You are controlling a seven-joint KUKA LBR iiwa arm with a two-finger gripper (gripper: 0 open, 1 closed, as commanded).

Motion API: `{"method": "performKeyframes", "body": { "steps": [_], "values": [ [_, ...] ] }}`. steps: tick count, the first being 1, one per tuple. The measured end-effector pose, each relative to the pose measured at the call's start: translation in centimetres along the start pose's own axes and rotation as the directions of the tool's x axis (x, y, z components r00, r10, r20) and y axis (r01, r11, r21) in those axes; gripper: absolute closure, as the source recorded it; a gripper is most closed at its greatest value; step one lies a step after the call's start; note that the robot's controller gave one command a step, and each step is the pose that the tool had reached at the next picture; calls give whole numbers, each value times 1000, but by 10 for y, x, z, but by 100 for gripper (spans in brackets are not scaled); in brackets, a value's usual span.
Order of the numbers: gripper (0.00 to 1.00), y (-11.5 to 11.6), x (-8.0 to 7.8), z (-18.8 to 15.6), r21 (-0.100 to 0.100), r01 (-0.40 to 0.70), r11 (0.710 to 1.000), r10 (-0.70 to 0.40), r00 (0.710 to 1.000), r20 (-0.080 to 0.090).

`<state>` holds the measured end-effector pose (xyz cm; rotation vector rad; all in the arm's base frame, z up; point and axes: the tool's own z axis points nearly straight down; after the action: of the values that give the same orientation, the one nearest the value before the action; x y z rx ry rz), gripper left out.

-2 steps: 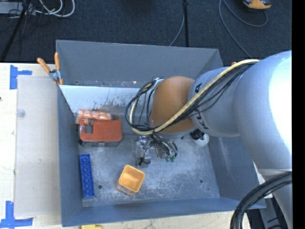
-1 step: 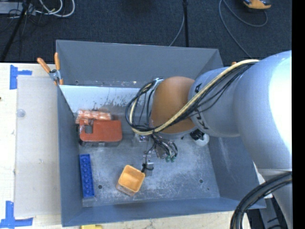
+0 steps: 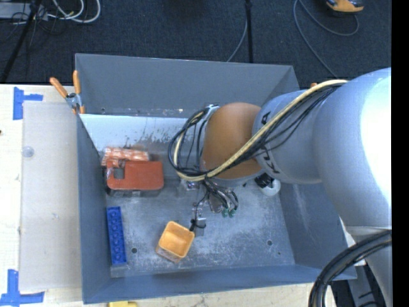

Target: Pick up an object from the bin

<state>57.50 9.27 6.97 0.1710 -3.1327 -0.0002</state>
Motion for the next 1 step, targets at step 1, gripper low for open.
{"method": "performKeyframes", "body": {
  "steps": [1],
  "values": [
    [0, 3, 17, -14, 1, 54, 999, -54, 999, -6]
  ]
}}
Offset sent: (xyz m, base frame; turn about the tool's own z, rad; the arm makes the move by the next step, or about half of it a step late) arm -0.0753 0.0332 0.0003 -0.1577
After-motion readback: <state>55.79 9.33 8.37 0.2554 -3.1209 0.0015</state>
